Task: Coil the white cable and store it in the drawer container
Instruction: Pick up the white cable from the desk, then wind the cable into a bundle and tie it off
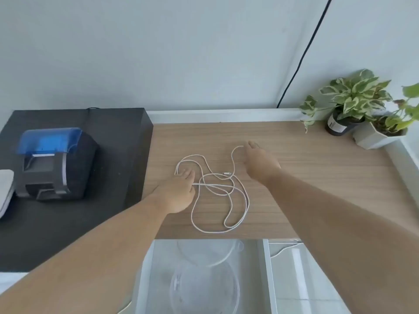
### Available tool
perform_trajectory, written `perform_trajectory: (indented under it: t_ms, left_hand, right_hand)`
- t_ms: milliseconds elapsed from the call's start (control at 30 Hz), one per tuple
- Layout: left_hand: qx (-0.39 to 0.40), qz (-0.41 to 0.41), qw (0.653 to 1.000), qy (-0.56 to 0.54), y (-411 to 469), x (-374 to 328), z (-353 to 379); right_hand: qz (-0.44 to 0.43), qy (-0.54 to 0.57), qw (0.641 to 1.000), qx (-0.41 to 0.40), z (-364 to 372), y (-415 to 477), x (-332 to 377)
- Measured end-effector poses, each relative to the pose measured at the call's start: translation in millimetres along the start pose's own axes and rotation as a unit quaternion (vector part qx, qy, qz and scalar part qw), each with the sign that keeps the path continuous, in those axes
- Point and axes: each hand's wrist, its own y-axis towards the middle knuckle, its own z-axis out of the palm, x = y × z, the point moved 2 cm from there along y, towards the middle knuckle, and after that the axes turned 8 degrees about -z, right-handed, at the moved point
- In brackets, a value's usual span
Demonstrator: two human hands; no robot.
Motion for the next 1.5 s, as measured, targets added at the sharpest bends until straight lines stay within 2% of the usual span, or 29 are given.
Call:
perform_trajectory:
  t_ms: [233, 333, 433, 500, 600, 667, 733, 833, 900, 933, 967, 1000, 1067, 1100, 1133, 1167, 1200, 1233, 1267, 1333, 1367, 1433, 1500]
  left_hand:
    - [-0.003, 0.01, 1.0, 0.021, 1.9, 4.3, 10.2]
    - [-0.003, -0.001, 1.0, -0.023, -1.8, 0.3, -1.3]
    - [-0.043, 0.002, 0.993, -0.108, -11.3, -18.1, -27.0]
    - [-0.08, 0.012, 0.981, -0.177, -18.7, -36.9, -49.6]
    - [-0.12, 0.043, 0.951, -0.282, -31.3, -66.4, -90.7]
    - [-0.148, 0.081, 0.915, -0.366, -40.7, -80.8, -118.4]
    - [-0.2, 0.117, 0.879, -0.416, -56.4, -88.0, -147.5]
    - [-0.29, 0.166, 0.861, -0.384, -81.9, -88.8, -191.6]
    - [-0.331, 0.204, 0.862, -0.325, -95.9, -87.8, -219.0]
    - [-0.339, 0.217, 0.864, -0.303, -101.9, -87.0, -230.8]
    - [-0.346, 0.225, 0.864, -0.287, -107.9, -86.3, -239.9]
    - [-0.352, 0.23, 0.863, -0.28, -113.2, -85.9, -246.0]
    - [-0.347, 0.233, 0.86, -0.292, -124.2, -88.1, -250.1]
    - [-0.34, 0.234, 0.857, -0.307, -130.3, -90.6, -248.2]
    - [-0.334, 0.236, 0.853, -0.323, -137.0, -93.8, -244.1]
    - [-0.333, 0.238, 0.85, -0.332, -144.5, -97.6, -238.5]
    - [-0.335, 0.241, 0.85, -0.328, -151.9, -102.0, -232.5]
    - [-0.34, 0.242, 0.853, -0.314, -160.1, -106.6, -226.7]
    - [-0.348, 0.241, 0.857, -0.293, -168.0, -110.7, -222.2]
    - [-0.372, 0.235, 0.863, -0.248, -186.1, -115.8, -220.5]
    - [-0.389, 0.23, 0.863, -0.228, -195.0, -115.8, -224.3]
    - [-0.434, 0.216, 0.856, -0.177, -211.0, -111.5, -240.3]
    - [-0.465, 0.213, 0.85, -0.128, -221.0, -102.7, -259.3]
  right_hand:
    - [0.061, 0.006, 0.996, -0.062, 4.9, -2.9, -3.8]
    - [0.069, 0.039, 0.995, -0.059, 3.3, -10.7, -5.2]
    - [0.083, 0.116, 0.988, -0.057, -15.2, -14.7, 2.8]
    - [0.057, 0.178, 0.981, -0.057, -43.6, -15.8, 17.3]
    - [-0.046, 0.237, 0.966, -0.092, -108.5, -26.0, 43.0]
    - [-0.093, 0.242, 0.956, -0.138, -159.3, -37.9, 55.1]
    - [-0.103, 0.224, 0.955, -0.162, -207.1, -50.2, 60.9]
    - [-0.071, 0.161, 0.979, -0.101, -258.3, -72.4, 61.3]
    - [-0.054, 0.183, 0.981, -0.033, -276.7, -90.5, 62.6]
    - [-0.053, 0.256, 0.965, -0.003, -282.8, -101.0, 65.6]
    - [-0.063, 0.369, 0.927, 0.026, -288.6, -111.7, 71.4]
    - [-0.089, 0.483, 0.87, 0.048, -295.6, -121.2, 78.3]
    - [-0.168, 0.658, 0.731, 0.067, -315.7, -135.8, 93.1]
    - [-0.21, 0.713, 0.667, 0.057, -328.7, -140.3, 100.7]
    - [-0.245, 0.747, 0.618, 0.036, -342.0, -142.2, 107.7]
    - [-0.268, 0.766, 0.584, 0.008, -353.8, -141.5, 113.0]
    - [-0.281, 0.772, 0.57, -0.031, -363.4, -138.5, 116.7]
    - [-0.285, 0.758, 0.58, -0.085, -370.3, -133.6, 117.8]
    - [-0.28, 0.72, 0.617, -0.15, -374.5, -127.2, 117.0]
    - [-0.248, 0.586, 0.725, -0.264, -375.6, -115.4, 112.5]
    - [-0.23, 0.509, 0.776, -0.292, -372.8, -112.2, 110.4]
    - [-0.224, 0.389, 0.853, -0.266, -359.5, -110.2, 107.2]
    - [-0.252, 0.335, 0.888, -0.186, -337.3, -113.7, 108.2]
